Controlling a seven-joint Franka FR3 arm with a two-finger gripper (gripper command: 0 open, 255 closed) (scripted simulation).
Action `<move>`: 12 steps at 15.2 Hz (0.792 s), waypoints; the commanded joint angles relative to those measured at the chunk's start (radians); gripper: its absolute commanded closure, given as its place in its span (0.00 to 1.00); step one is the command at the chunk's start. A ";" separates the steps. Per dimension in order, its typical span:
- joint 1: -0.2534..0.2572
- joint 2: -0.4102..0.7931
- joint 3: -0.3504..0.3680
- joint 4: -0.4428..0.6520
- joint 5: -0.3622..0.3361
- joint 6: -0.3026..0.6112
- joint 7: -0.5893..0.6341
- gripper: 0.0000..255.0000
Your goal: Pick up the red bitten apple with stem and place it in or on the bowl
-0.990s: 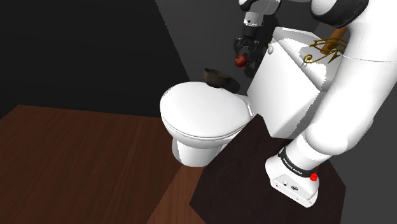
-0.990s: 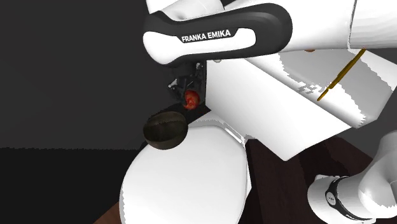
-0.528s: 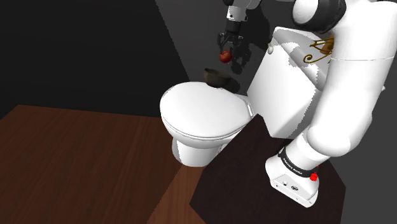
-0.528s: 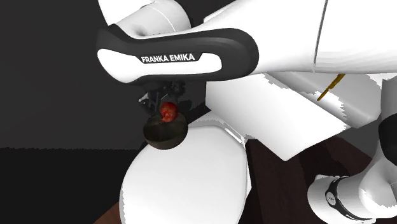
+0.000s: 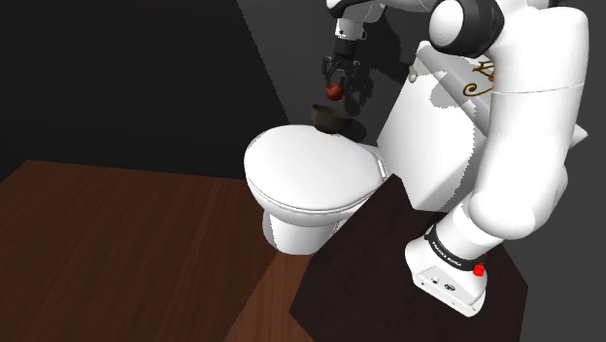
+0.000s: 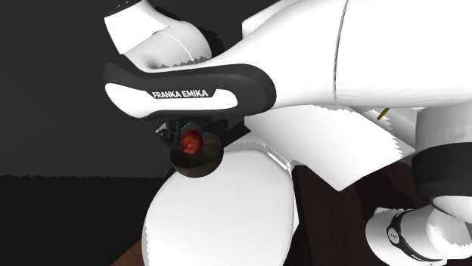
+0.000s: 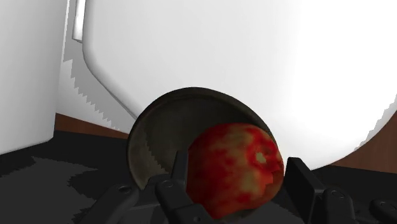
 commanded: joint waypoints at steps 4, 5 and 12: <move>0.001 0.023 0.005 -0.033 0.009 0.054 -0.007 1.00; 0.001 0.027 0.006 -0.039 0.010 0.065 -0.009 1.00; 0.001 0.043 0.009 -0.055 0.016 0.096 -0.014 1.00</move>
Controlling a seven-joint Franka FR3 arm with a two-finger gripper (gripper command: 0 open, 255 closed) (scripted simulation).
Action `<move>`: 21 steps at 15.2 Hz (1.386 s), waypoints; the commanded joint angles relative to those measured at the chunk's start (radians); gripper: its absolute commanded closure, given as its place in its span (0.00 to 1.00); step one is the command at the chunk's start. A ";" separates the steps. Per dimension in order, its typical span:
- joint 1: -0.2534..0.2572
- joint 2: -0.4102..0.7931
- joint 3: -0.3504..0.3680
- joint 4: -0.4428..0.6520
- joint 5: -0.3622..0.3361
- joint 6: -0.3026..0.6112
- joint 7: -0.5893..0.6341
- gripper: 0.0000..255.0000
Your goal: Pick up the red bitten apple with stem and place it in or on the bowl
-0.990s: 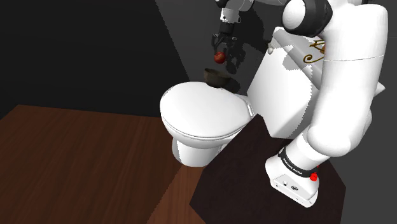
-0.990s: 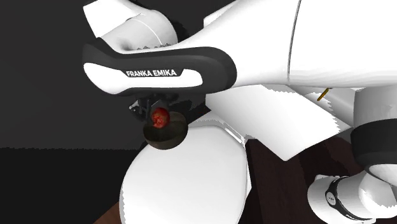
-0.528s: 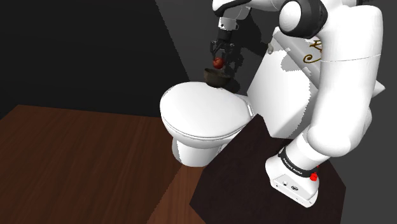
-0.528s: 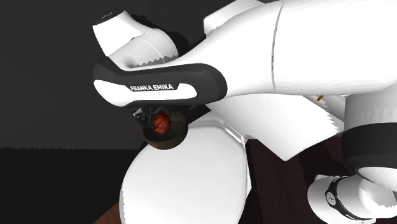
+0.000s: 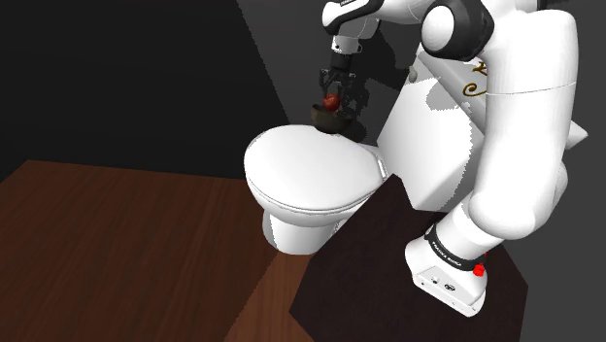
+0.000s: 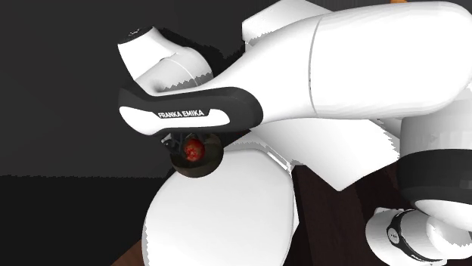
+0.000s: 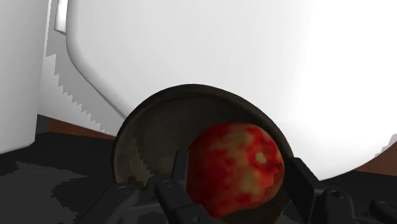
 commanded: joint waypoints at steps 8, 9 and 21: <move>0.000 0.000 0.000 0.000 0.000 0.001 0.000 0.00; 0.000 0.000 0.000 0.000 0.000 0.001 0.000 0.00; -0.017 -0.004 -0.006 0.121 -0.010 -0.122 0.011 0.00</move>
